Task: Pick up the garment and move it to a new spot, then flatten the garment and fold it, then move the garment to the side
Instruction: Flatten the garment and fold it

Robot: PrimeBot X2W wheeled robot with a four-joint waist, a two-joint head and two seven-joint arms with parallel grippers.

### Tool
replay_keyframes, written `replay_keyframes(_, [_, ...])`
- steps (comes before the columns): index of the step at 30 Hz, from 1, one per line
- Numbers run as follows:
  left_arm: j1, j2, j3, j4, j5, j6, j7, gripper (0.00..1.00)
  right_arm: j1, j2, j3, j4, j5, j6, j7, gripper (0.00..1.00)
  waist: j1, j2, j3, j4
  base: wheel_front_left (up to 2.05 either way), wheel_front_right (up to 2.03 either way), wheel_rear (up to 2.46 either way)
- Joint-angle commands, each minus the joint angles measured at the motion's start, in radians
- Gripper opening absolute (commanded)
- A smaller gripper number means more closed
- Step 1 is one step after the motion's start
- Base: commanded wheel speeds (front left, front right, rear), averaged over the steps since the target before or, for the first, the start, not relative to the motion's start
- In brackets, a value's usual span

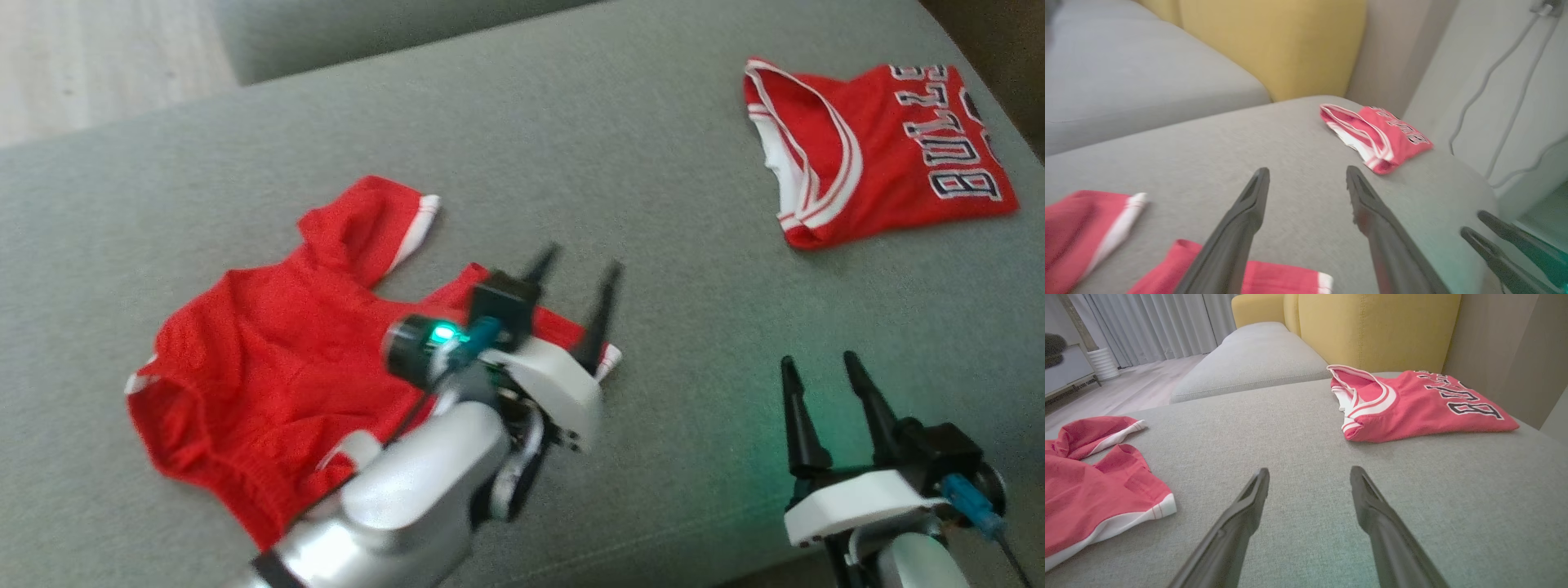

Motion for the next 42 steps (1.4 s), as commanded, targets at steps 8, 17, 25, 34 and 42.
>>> replay_keyframes(8, [0.133, 0.176, 0.147, -0.175, 0.059, 0.175, -0.054, 1.0, 0.033, -0.006, -0.023, -0.078, -0.055, -0.001, -0.006, 1.0, 0.0, 0.0, -0.085, 0.106, 0.0, 0.0, 0.0])
replay_keyframes(17, [0.455, 0.307, 0.344, -0.346, 0.186, 0.264, -0.058, 1.0, 0.071, -0.006, -0.052, -0.094, -0.077, -0.001, -0.006, 1.0, 0.0, 0.0, -0.125, 0.208, 0.0, 0.0, 0.0])
replay_keyframes(25, [0.629, 0.293, 0.523, -0.382, 0.318, 0.188, -0.058, 1.0, 0.088, -0.006, -0.065, -0.081, -0.083, -0.001, -0.006, 1.0, 0.0, 0.0, -0.141, 0.261, 0.0, 0.0, 0.0])
replay_keyframes(34, [0.735, 0.201, 0.682, -0.344, 0.422, 0.007, -0.059, 1.0, 0.091, -0.006, -0.053, -0.063, -0.077, -0.001, -0.006, 1.0, 0.0, 0.0, -0.16, 0.288, 0.0, 0.0, 0.0])
replay_keyframes(42, [0.793, 0.125, 0.803, -0.331, 0.411, -0.162, -0.059, 1.0, 0.091, -0.006, -0.028, -0.048, -0.058, -0.001, -0.006, 1.0, 0.0, 0.0, -0.171, 0.302, 0.0, 0.0, 0.0])
